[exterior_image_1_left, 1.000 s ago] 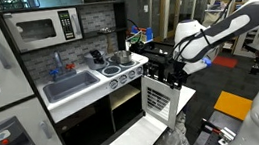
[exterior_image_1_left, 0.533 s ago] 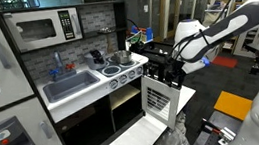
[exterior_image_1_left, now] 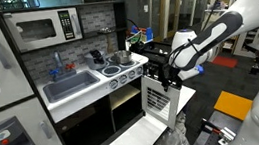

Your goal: Close the cabinet door

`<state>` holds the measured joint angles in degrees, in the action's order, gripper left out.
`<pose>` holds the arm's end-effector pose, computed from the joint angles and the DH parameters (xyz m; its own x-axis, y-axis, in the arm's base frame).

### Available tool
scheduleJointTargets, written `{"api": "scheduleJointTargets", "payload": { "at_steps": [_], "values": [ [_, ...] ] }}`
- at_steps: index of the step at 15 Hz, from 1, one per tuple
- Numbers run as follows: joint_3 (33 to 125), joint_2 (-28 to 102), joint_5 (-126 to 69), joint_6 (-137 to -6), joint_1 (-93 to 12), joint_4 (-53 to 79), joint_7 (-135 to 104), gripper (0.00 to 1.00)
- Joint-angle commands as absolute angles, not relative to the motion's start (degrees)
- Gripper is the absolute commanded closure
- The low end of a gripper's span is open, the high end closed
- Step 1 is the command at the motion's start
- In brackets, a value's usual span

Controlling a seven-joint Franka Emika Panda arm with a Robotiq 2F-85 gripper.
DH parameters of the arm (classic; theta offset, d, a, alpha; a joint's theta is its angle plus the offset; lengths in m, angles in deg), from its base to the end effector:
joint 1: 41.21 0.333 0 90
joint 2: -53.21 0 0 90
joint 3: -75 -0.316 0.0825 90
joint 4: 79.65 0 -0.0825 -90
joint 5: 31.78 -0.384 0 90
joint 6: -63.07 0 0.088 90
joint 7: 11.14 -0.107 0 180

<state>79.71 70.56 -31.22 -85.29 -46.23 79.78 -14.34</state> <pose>0.3796 -0.0629 0.3099 0.9710 -0.2136 0.1074 -0.2122 -0.9769 -0.0245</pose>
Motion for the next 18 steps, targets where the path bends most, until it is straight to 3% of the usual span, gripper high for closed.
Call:
{"api": "scheduleJointTargets", "payload": {
  "at_steps": [1,18],
  "values": [
    [80.7,66.3,-34.8,-90.2,-44.5,79.7,-10.4,0.00],
    [80.8,60.9,-63.2,-98.3,-31.4,78.0,8.3,0.00]
  ]
}}
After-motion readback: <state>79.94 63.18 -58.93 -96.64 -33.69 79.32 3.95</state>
